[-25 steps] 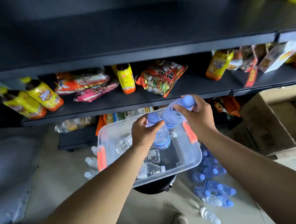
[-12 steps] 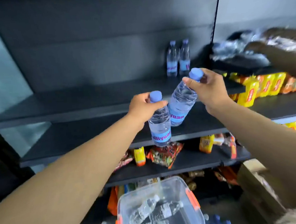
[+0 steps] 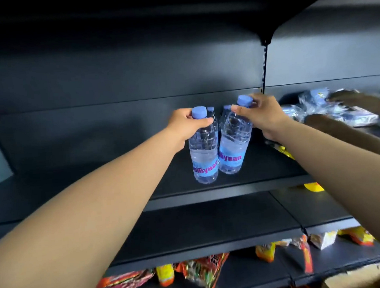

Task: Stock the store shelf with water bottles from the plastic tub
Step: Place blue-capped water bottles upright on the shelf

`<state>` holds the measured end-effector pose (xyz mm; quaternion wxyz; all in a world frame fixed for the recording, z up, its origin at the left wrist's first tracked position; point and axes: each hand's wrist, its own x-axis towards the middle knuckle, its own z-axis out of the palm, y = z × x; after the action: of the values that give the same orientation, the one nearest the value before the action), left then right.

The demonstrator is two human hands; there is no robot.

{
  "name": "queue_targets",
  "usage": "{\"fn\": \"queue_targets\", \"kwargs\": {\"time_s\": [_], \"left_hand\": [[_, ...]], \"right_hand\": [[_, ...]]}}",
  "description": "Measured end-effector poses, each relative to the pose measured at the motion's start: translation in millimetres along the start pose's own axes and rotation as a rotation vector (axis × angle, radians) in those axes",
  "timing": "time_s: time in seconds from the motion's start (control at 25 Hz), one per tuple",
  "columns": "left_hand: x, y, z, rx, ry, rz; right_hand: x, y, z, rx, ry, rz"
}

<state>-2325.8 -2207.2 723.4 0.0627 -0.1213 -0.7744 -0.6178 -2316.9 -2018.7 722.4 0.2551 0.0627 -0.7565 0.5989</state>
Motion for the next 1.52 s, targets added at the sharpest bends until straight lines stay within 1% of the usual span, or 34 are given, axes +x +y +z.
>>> {"fn": "queue_targets", "kwargs": {"time_s": [0.2,0.36,0.56,0.68,0.84,0.88,1.0,1.16,1.28,1.36,1.44,1.52], "left_hand": [[99.1,-49.1,38.7,0.054,-0.048,-0.051],[158.9,-81.0,62.3,0.074,-0.067,-0.083],[218.9,-96.5,83.6,0.098,-0.091,-0.088],[243.5,-101.5,94.2,0.116,-0.082,-0.094],[256.1,-109.5,94.9,0.122,0.003,-0.090],[258.2,-111.9,94.5,0.121,0.011,-0.088],[261.4,-114.6,97.6,0.136,0.008,-0.069],[261.3,-121.0,104.0,0.158,0.003,-0.045],[250.6,-143.0,109.5,0.119,0.013,-0.053],[237.5,-170.4,118.4,0.124,0.036,-0.063],[230.9,-196.5,126.7,0.116,0.095,-0.065],[236.0,-208.9,131.3,0.109,0.117,-0.054]], "right_hand": [[93.4,80.0,1.5,-0.070,-0.192,0.034],[137.9,134.1,3.3,-0.106,-0.247,0.074],[181.5,164.6,0.3,-0.049,-0.273,0.139],[199.1,176.3,2.6,-0.015,-0.308,0.166],[200.7,196.0,-6.3,0.131,-0.280,0.142],[197.7,203.9,-7.3,0.138,-0.300,0.139],[186.5,226.2,-1.9,0.038,-0.366,0.141],[196.2,231.6,-1.7,0.066,-0.370,0.119],[198.4,237.1,-3.9,0.096,-0.342,0.123],[184.3,252.1,3.1,0.062,-0.261,0.153],[166.5,273.4,14.3,0.026,-0.162,0.170],[160.3,288.8,20.5,0.081,-0.095,0.157]]}}
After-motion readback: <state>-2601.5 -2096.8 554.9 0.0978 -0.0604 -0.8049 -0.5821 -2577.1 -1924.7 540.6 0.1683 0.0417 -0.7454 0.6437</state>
